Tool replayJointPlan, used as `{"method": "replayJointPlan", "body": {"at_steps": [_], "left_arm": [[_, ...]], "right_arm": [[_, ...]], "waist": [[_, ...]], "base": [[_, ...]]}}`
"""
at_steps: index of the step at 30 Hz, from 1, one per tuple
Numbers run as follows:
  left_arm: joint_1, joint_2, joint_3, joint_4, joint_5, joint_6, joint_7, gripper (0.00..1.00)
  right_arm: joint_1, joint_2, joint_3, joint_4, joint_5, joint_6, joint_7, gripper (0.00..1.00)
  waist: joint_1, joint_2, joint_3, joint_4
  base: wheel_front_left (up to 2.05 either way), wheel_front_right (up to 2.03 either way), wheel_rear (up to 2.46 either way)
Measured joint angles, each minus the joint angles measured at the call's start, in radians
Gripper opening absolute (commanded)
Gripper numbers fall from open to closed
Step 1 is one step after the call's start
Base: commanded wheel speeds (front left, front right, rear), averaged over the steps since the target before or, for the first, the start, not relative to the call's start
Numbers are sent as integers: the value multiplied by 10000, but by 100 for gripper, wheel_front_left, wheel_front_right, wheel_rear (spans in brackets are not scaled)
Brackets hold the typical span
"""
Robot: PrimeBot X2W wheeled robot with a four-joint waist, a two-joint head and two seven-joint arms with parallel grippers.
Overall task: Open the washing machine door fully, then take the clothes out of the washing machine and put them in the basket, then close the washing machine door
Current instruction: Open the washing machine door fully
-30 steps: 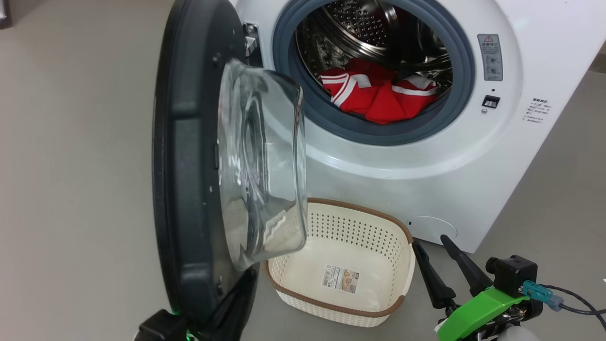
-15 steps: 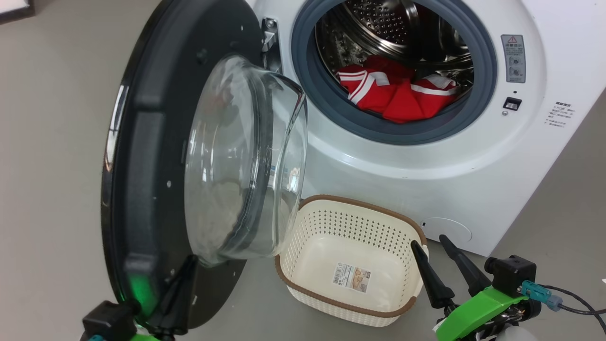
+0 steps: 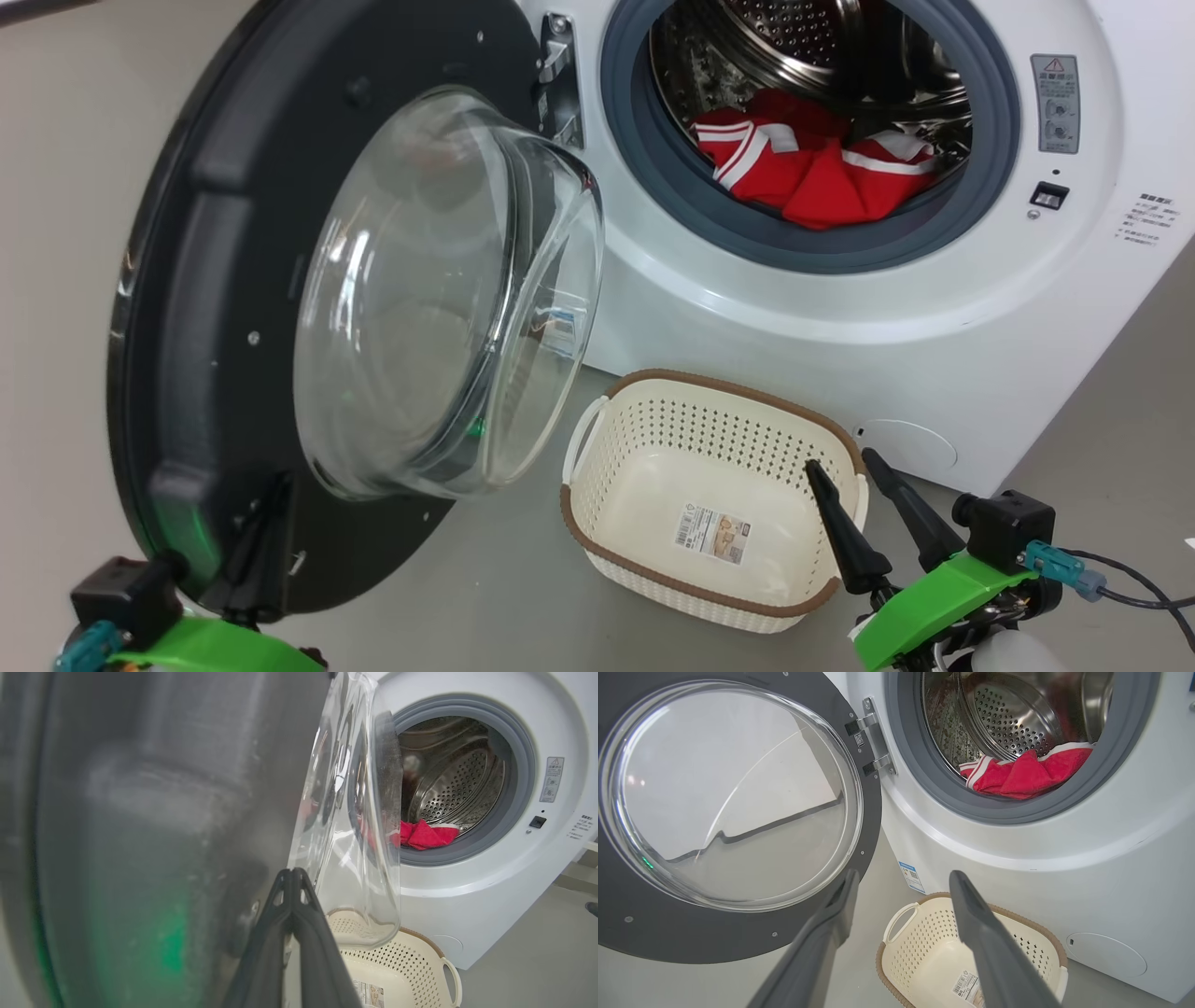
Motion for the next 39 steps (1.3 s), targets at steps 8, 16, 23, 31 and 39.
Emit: {"method": "replayJointPlan", "body": {"at_steps": [8,16,23,31,39], "left_arm": [[-411,215,391,698,-303,2,86,0],[-1122,466,669,1758,-485,-169,86,0],[-1704,709,807,2817,-648,-428,84,0],[-2170,771,815,3699,-660,-543,-54,0],[-2316,761,740,3983,-660,-558,-182,0]], "right_arm": [[-3,0,10,4,-2,0,0,100],[-242,-8,17,25,-12,0,0,100],[-247,0,50,61,-10,0,0,100],[-259,-10,48,69,-12,0,0,100],[-266,-17,42,69,-10,0,0,100]], "waist": [[0,0,164,145],[0,0,331,253],[0,0,382,263],[1,0,440,241],[0,0,434,274]], "base": [[0,0,0],[0,0,0],[0,0,0],[0,0,0],[0,0,0]]}}
